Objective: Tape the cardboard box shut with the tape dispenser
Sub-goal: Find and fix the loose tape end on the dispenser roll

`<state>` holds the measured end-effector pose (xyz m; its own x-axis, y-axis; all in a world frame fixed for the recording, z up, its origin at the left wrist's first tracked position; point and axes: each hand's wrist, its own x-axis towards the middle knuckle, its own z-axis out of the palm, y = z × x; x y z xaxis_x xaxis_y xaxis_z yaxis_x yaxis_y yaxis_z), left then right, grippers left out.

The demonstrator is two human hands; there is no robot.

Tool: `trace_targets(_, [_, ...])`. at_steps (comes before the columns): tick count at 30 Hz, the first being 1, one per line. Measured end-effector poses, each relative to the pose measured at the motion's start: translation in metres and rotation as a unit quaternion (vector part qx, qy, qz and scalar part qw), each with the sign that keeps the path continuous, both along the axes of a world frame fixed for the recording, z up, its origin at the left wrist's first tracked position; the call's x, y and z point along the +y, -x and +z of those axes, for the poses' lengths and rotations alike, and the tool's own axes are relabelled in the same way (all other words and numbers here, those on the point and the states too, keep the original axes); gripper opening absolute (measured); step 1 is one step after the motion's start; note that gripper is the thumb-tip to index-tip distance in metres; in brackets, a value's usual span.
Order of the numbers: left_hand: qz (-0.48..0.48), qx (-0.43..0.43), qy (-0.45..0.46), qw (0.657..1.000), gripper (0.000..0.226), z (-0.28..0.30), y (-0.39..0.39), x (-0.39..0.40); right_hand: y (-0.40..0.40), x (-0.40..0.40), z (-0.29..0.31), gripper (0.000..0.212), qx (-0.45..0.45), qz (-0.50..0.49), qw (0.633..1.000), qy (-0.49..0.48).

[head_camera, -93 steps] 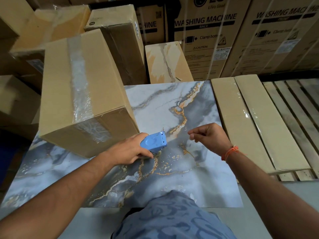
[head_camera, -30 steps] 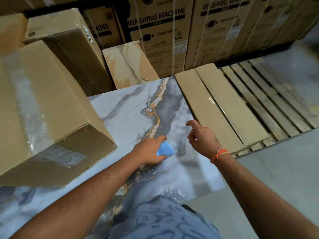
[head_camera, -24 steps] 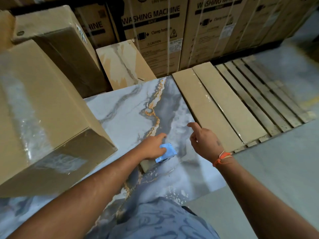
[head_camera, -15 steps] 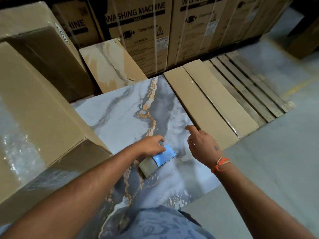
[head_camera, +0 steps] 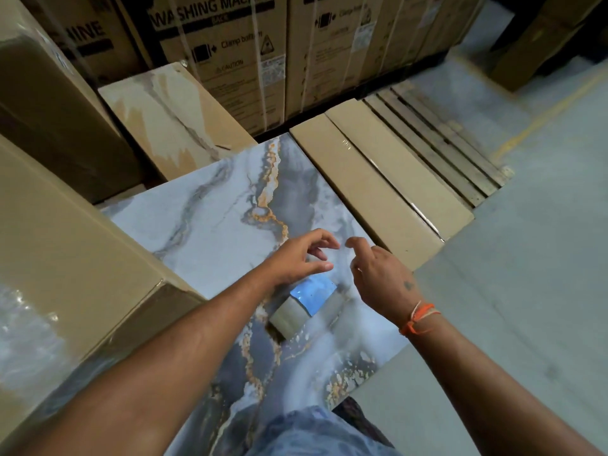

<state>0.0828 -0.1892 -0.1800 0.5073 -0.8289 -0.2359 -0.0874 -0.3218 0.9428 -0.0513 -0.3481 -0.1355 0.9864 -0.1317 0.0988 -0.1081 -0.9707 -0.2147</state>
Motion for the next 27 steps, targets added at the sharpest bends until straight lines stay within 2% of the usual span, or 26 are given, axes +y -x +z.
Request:
trace_targets(5, [0.044,0.092,0.062,0.993,0.031,-0.008,0.007,-0.01,0.0,0.004,-0.001,0.037,0.013,-0.004,1.0,0.001])
trace_targets(8, [0.077,0.089,0.064,0.991,0.016,-0.012,0.008,-0.012,0.001,0.003,-0.002,0.051,0.028,-0.014,0.999,-0.011])
trace_targets(12, [0.084,0.054,0.051,0.994,0.009,-0.01,0.007,-0.012,0.006,0.014,-0.003,0.075,0.006,-0.049,0.997,-0.055])
trace_targets(15, [0.095,0.033,0.049,0.994,0.006,-0.011,0.006,-0.011,0.015,0.023,-0.008,0.079,-0.036,-0.096,0.991,-0.084])
trace_targets(17, [0.109,0.034,0.049,0.992,0.006,-0.013,0.007,-0.01,0.02,0.026,-0.012,0.072,-0.065,-0.179,0.965,-0.178])
trace_targets(20, [0.12,0.046,0.047,0.991,0.006,-0.015,0.007,-0.01,0.022,0.029,-0.018,0.056,-0.075,-0.324,0.882,-0.334])
trace_targets(22, [0.118,0.05,0.045,0.991,0.005,-0.016,0.007,-0.01,0.024,0.031,-0.024,0.047,-0.07,-0.356,0.844,-0.394])
trace_targets(27, [0.11,0.056,0.04,0.992,0.006,-0.012,0.008,-0.011,0.024,0.038,-0.034,0.037,-0.11,-0.336,0.826,-0.439])
